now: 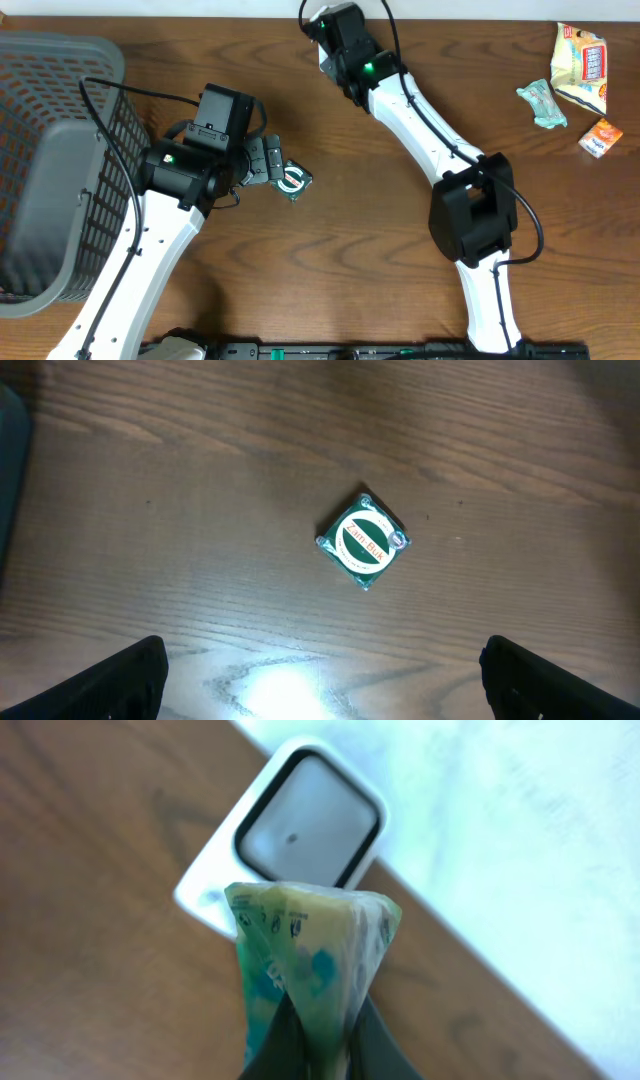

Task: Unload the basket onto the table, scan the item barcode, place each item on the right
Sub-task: 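Carry the tissue pack right and drop it beside the other items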

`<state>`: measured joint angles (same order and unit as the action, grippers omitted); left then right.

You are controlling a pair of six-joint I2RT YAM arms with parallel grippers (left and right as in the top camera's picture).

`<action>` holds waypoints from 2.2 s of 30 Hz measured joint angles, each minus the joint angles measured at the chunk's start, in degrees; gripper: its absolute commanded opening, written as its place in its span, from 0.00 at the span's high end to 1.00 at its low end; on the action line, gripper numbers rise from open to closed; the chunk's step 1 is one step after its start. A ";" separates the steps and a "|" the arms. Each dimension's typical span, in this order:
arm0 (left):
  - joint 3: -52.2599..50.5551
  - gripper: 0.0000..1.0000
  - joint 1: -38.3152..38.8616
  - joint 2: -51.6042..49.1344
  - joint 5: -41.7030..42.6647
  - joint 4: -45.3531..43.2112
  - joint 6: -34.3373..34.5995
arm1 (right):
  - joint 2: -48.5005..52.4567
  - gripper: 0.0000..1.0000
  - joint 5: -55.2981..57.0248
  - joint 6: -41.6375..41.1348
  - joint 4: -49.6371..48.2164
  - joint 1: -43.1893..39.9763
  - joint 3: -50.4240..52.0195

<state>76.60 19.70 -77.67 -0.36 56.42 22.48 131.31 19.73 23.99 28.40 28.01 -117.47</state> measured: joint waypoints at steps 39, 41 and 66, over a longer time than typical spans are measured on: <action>0.00 0.02 0.00 0.00 0.00 0.00 0.00 | 8.74 0.99 0.68 22.45 -21.33 -4.81 -0.31; 0.00 0.02 0.00 0.00 0.00 0.02 0.00 | 6.62 0.99 0.66 20.48 -17.40 -6.82 -0.31; 0.00 0.02 0.00 0.00 0.00 0.00 0.00 | -1.60 0.63 5.57 -20.72 28.72 -40.81 -0.85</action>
<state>76.60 19.70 -77.67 -0.36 56.42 22.48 129.71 25.30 3.27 57.12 -12.80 -118.32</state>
